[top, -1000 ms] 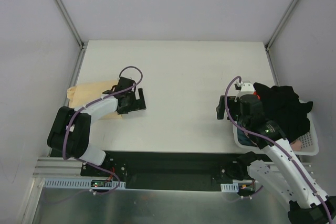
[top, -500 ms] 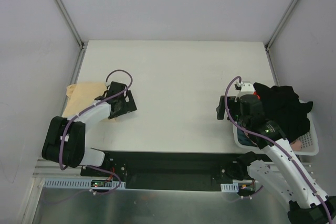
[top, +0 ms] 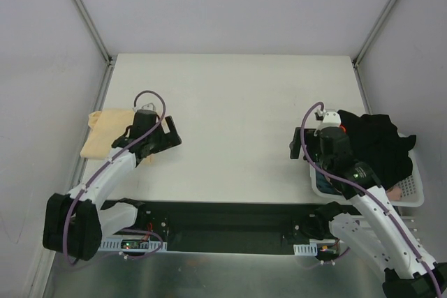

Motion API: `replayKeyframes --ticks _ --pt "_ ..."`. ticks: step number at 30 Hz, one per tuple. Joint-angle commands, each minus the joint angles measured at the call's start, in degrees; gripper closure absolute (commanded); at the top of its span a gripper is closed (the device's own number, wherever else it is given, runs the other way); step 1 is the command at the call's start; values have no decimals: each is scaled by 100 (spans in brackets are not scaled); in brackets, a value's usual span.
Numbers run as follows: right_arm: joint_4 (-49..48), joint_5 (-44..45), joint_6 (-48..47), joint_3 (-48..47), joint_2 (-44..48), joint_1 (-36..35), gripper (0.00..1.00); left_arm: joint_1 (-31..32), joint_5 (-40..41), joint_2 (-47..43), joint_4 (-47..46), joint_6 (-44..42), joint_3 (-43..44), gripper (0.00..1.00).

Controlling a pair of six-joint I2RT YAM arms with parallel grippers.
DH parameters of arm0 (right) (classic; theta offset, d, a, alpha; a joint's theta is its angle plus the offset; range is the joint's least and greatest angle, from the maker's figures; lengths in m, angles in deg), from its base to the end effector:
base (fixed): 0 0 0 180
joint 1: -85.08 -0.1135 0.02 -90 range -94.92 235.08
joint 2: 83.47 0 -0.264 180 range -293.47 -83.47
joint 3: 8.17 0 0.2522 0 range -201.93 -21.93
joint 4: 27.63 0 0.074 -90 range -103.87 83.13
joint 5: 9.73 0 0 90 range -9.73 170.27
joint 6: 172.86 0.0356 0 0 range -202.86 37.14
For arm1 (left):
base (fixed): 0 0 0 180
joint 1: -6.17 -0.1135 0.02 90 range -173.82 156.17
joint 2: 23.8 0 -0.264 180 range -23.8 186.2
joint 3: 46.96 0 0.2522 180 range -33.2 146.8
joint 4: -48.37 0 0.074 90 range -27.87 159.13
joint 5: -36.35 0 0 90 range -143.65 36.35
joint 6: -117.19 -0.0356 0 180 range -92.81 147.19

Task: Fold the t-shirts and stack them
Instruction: Put the neatly folded tshirt into the corner of the board with the left arm

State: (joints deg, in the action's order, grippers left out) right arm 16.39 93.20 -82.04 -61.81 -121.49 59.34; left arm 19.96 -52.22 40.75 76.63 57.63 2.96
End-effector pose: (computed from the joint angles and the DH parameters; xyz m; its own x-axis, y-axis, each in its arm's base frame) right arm 0.1390 0.0582 0.2923 -0.4319 -0.1927 -0.8811 -0.2398 0.9663 -0.0938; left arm 0.2244 -0.0542 0.2136 -0.6816 -0.3542 -0.6403 -0.1447 0.9230 -0.3565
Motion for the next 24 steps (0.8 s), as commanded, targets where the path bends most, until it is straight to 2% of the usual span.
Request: replayKeyframes --ticks 1,6,10,12,14,17,22,24 --pt "-152 280 68 59 250 25 3 -25 -697 -899 105 -3 136 1" --pt "-144 149 23 -2 418 34 3 -25 -161 -1542 342 85 444 1" --pt "94 -228 646 -187 497 25 3 -16 944 -1761 1052 137 619 1" --pt "-125 -422 805 -3 602 25 3 -16 1549 -1823 1239 217 664 1" --pt "-544 -598 963 172 673 25 3 10 1728 -1885 1231 182 673 1" --pt "-942 -792 1096 393 691 16 3 177 1624 -1903 1021 -124 647 1" --pt "-611 -195 1061 288 533 25 3 380 211 -2042 98 -1239 244 1" --pt "-574 -81 1174 288 620 16 3 380 138 -2139 -35 -1286 190 1"
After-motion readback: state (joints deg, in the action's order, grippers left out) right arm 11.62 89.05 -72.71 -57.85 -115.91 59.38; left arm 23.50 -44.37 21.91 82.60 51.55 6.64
